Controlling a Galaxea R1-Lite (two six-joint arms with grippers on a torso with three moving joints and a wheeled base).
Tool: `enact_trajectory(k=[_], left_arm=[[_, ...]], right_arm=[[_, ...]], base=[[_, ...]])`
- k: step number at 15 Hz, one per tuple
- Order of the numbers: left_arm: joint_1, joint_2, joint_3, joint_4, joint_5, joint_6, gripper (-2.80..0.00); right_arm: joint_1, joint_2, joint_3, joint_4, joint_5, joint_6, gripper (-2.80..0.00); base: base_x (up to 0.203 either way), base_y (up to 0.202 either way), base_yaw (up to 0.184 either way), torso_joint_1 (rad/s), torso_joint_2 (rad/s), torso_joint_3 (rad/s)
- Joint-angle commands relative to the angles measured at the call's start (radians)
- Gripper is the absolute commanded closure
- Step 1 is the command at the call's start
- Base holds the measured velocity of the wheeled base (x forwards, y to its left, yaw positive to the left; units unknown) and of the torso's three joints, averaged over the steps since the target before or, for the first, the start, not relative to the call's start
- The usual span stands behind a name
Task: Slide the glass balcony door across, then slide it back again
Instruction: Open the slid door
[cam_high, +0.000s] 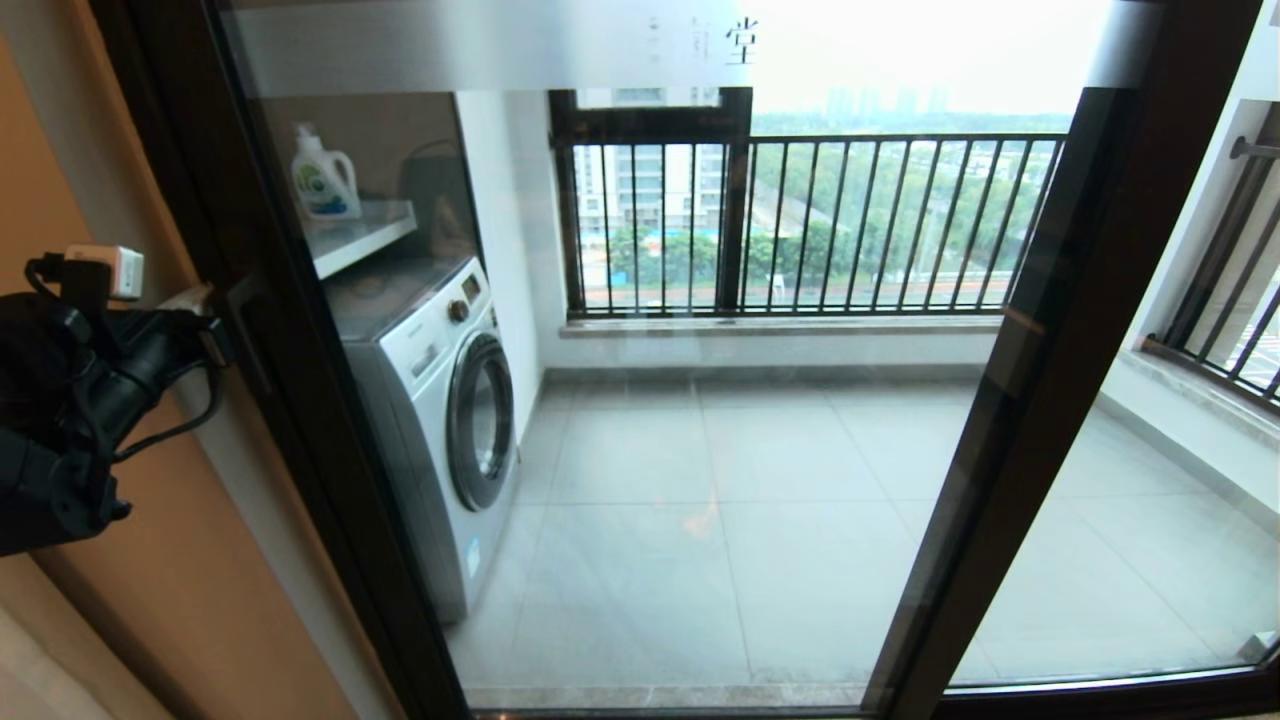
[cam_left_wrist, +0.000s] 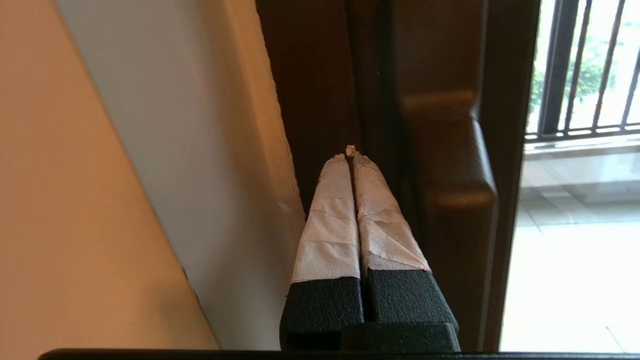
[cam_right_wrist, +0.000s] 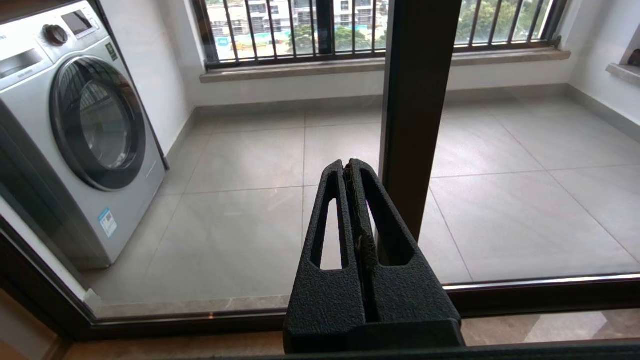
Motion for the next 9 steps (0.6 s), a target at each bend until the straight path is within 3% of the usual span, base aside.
enact_trajectory(k=[1,9], left_arm=[[0.002,0.015,-0.021,-0.007,0.0,0.001,0.0],[-0.028,0.001,-0.006,-0.01,-0.001,0.001,0.0]], right_arm=[[0.0,0.001,0.012,0.0,0.0,0.0,0.0],[0.0,0.001,0.012,0.0,0.0,0.0,0.0]], base=[[0.0,0.0,0.0,0.0,0.0,0.0],[0.0,0.0,0.0,0.0,0.0,0.0]])
